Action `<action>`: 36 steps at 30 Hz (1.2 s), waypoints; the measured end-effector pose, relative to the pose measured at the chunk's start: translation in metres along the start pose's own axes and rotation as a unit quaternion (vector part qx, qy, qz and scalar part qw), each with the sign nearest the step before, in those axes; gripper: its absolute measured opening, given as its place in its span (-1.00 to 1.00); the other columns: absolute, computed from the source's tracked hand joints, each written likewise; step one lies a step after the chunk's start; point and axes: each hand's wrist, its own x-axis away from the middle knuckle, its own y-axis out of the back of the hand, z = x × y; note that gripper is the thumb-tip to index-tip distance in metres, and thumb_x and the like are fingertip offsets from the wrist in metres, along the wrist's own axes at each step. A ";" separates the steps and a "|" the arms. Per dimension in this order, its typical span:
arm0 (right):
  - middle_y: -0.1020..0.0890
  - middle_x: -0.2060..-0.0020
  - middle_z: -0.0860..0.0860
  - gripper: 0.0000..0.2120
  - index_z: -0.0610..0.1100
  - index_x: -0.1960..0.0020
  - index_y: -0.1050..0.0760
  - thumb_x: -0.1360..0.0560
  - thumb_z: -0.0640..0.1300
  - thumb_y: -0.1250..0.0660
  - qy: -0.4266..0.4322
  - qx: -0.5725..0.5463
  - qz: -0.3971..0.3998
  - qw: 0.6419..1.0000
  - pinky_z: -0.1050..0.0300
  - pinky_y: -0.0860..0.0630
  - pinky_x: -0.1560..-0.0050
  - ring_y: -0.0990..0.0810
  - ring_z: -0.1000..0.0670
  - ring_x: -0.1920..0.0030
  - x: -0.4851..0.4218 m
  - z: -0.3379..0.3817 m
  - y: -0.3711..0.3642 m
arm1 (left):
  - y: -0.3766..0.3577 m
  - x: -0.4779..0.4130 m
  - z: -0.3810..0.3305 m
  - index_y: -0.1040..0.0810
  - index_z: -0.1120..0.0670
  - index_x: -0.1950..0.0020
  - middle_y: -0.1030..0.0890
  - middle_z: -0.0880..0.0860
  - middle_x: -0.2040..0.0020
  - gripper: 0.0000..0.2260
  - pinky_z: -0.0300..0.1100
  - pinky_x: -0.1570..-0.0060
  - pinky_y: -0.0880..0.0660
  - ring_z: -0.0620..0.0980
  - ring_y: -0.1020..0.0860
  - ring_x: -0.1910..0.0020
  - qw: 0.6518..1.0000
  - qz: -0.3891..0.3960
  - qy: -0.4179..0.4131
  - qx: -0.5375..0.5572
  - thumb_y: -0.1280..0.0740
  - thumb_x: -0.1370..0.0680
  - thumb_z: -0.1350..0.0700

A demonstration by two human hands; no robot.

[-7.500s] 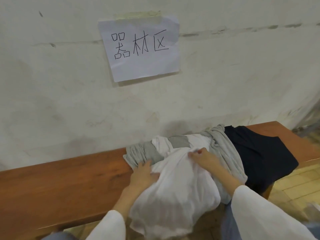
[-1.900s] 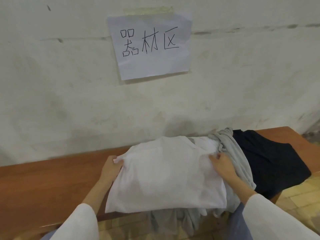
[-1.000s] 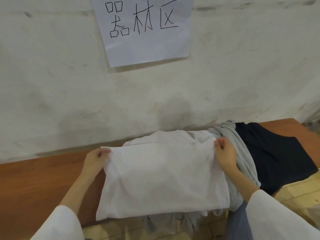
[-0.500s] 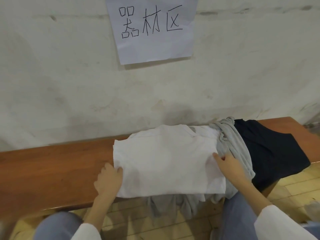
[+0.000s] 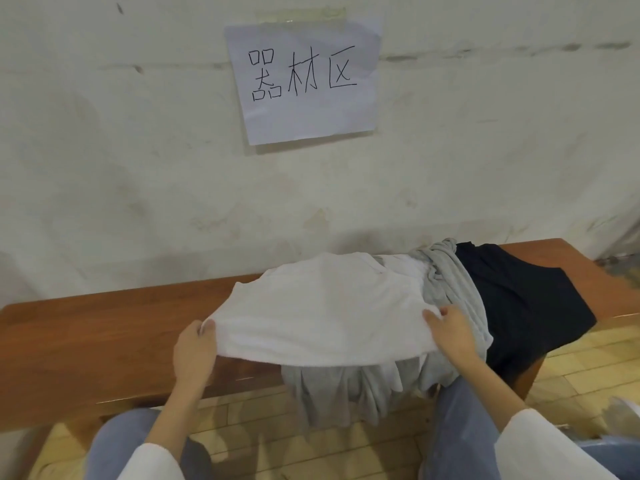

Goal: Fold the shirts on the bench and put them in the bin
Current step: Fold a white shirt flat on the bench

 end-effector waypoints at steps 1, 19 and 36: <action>-0.47 0.26 -0.02 -0.84 -0.16 0.04 -0.38 -0.57 -0.06 -0.24 0.006 0.007 -0.013 1.000 0.09 -0.34 0.22 -0.47 -0.04 0.22 -0.004 0.002 0.009 | 0.005 0.000 0.001 -0.49 0.24 0.08 -0.50 0.16 0.22 -0.72 -0.05 0.18 -0.40 0.17 -0.50 0.17 1.000 0.011 0.000 -0.009 -0.12 -0.65 0.09; -0.31 0.51 0.01 -0.65 -0.12 0.41 -0.21 -0.50 -0.16 -0.23 0.117 0.112 0.052 0.985 0.16 -0.18 0.42 -0.26 0.04 0.45 -0.071 0.052 -0.009 | -0.033 -0.040 -0.025 -0.41 0.06 -0.23 -0.42 0.12 -0.17 -0.65 -0.04 -0.04 -0.43 0.13 -0.44 -0.10 0.932 0.112 -0.091 -0.332 -0.29 -0.51 -0.07; -0.43 -0.35 0.06 -0.22 0.08 -0.34 -0.40 -0.28 0.51 -0.08 0.038 0.322 0.266 0.908 -0.18 -0.26 -0.37 -0.39 -0.14 -0.36 -0.249 0.111 -0.159 | -0.172 -0.174 -0.123 -0.24 0.17 -0.50 -0.25 0.12 -0.49 -0.52 -0.11 -0.39 -0.15 0.11 -0.23 -0.47 0.886 0.396 0.025 -0.241 -0.05 -0.66 -0.08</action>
